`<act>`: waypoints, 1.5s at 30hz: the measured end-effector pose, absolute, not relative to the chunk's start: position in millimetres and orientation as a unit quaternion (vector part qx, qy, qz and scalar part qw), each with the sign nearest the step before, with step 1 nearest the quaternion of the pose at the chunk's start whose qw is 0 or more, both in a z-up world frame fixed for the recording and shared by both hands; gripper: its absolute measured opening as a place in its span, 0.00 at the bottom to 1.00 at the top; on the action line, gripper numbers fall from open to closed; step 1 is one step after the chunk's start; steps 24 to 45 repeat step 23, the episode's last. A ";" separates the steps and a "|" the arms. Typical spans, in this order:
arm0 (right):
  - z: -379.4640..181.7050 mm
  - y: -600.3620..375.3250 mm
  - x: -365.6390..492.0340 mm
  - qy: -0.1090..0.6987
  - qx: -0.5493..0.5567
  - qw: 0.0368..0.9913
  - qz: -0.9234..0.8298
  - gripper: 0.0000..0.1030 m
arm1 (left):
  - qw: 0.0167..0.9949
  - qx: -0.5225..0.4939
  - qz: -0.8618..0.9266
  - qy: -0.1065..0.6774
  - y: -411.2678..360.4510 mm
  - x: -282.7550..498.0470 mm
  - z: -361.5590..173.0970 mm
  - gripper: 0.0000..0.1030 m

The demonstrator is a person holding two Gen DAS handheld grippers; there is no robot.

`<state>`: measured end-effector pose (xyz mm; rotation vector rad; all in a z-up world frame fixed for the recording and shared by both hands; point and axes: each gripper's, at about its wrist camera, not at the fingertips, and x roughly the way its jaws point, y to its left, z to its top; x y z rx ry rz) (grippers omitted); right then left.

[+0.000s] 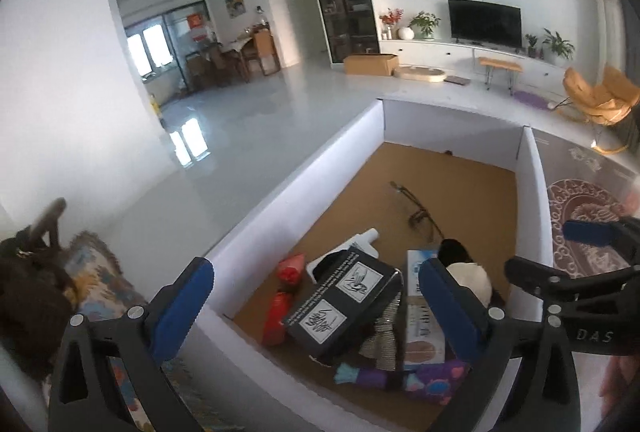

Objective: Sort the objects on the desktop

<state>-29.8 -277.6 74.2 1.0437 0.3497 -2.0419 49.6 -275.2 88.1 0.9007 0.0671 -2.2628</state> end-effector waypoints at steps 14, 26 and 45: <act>73.9 -283.1 -26.0 0.156 0.416 0.397 -0.803 0.86 | 0.314 0.338 -0.877 0.130 -300.3 60.7 85.6 1.00; 71.8 -286.5 -24.6 0.160 0.417 0.398 -0.801 0.86 | 0.311 0.335 -0.876 0.154 -304.4 60.4 81.2 1.00; 71.8 -286.5 -24.6 0.160 0.417 0.398 -0.801 0.86 | 0.311 0.335 -0.876 0.154 -304.4 60.4 81.2 1.00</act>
